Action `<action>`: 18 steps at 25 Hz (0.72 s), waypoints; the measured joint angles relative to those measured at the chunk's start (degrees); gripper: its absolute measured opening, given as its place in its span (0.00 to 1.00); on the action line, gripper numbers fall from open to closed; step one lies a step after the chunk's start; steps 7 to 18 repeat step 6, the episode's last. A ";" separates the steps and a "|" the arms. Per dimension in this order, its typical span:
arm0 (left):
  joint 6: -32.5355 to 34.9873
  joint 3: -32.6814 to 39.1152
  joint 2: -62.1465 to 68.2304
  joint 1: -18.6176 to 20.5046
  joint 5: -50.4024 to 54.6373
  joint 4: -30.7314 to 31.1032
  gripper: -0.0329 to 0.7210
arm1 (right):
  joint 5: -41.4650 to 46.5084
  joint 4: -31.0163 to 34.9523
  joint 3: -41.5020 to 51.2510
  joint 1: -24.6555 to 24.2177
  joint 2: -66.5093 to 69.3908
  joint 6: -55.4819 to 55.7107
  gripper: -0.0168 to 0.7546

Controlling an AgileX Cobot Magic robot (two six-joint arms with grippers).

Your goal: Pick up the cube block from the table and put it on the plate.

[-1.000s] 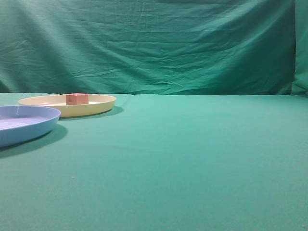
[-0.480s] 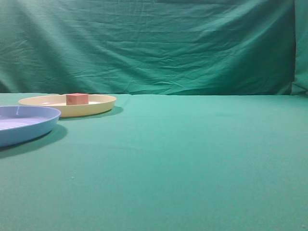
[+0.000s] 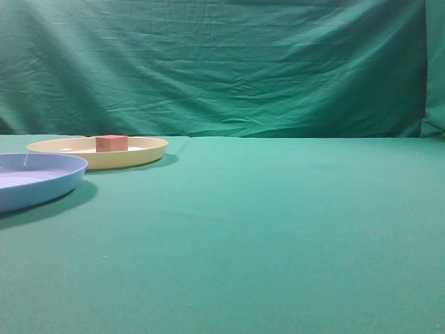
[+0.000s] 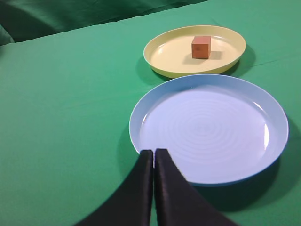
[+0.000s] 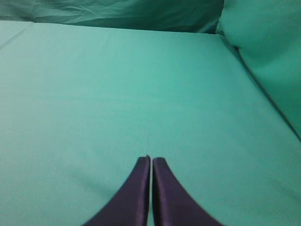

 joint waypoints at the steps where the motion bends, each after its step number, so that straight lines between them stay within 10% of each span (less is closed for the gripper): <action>1: 0.00 0.00 0.00 0.00 0.00 0.00 0.04 | 0.00 0.00 0.00 0.00 0.00 0.00 0.02; 18: 0.00 0.00 0.00 0.00 0.00 0.00 0.04 | 0.00 0.00 0.00 0.00 0.00 0.00 0.02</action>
